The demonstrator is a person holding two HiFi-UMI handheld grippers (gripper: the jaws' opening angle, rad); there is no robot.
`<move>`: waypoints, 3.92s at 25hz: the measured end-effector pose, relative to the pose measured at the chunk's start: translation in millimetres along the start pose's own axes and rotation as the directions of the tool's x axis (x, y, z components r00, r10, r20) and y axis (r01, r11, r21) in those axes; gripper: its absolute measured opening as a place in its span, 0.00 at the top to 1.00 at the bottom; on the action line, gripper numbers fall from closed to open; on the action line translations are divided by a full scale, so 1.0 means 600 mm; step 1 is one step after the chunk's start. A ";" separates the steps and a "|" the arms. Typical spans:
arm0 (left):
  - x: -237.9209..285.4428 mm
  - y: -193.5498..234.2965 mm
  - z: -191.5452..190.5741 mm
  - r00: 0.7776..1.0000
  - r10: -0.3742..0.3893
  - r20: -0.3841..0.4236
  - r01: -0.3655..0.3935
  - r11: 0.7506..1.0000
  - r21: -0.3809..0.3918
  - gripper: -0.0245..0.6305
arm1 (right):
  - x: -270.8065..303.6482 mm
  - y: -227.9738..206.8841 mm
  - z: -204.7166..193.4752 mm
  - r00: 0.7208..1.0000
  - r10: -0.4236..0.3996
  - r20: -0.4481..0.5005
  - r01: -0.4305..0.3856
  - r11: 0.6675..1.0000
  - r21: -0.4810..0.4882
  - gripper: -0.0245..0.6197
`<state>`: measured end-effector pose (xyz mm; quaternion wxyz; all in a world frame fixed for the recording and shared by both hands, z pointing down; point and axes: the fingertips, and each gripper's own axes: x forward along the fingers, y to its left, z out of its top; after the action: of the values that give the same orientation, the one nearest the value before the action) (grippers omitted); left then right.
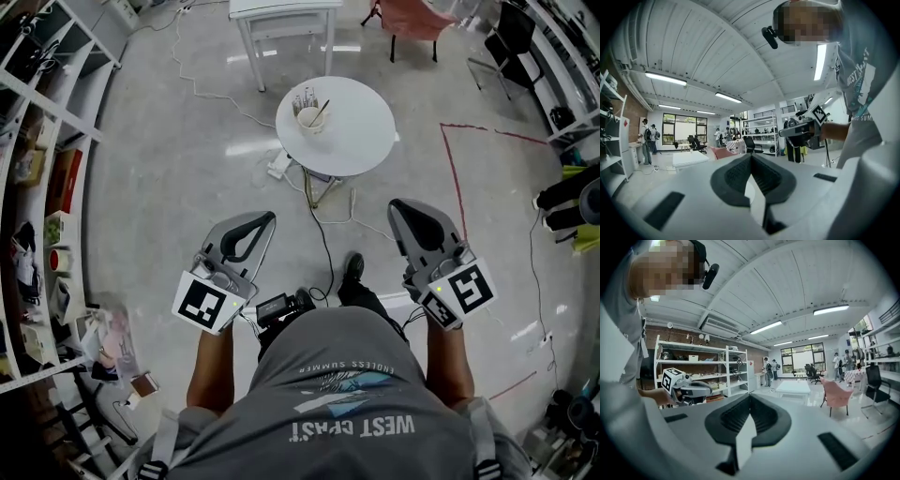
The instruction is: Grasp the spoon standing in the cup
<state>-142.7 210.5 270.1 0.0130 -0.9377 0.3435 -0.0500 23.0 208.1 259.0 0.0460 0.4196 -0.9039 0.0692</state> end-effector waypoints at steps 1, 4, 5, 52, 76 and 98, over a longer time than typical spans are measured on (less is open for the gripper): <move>0.007 0.002 0.000 1.000 0.006 -0.006 -0.006 1.000 0.002 0.97 | 0.004 -0.008 0.000 1.000 0.007 0.001 -0.007 1.000 0.004 0.96; 0.032 0.009 -0.001 0.999 0.025 -0.024 -0.025 1.000 0.004 0.97 | 0.015 -0.036 -0.003 1.000 0.032 0.000 -0.032 0.999 0.014 0.96; 0.043 0.010 -0.001 0.999 0.030 -0.029 -0.030 1.000 0.004 0.97 | 0.018 -0.048 -0.004 0.999 0.037 -0.002 -0.037 0.999 0.018 0.96; 0.319 0.283 -0.008 0.973 -0.227 -0.030 0.227 0.974 0.012 0.97 | 0.256 -0.242 0.021 0.985 -0.162 -0.060 0.166 0.985 0.057 0.96; 0.433 0.326 -0.029 0.992 -0.072 -0.100 0.073 0.997 0.007 0.97 | 0.336 -0.385 0.035 0.998 0.014 -0.054 -0.010 0.997 0.072 0.96; 0.431 0.326 -0.102 0.965 0.106 -0.241 -0.117 0.993 -0.029 0.97 | 0.387 -0.422 -0.022 0.966 0.232 -0.113 -0.219 0.968 0.121 0.96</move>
<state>-78.5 -105.3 341.6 -0.0457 -0.9041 0.3958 -0.1543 67.6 -126.3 326.7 0.0723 0.3106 -0.9360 0.1488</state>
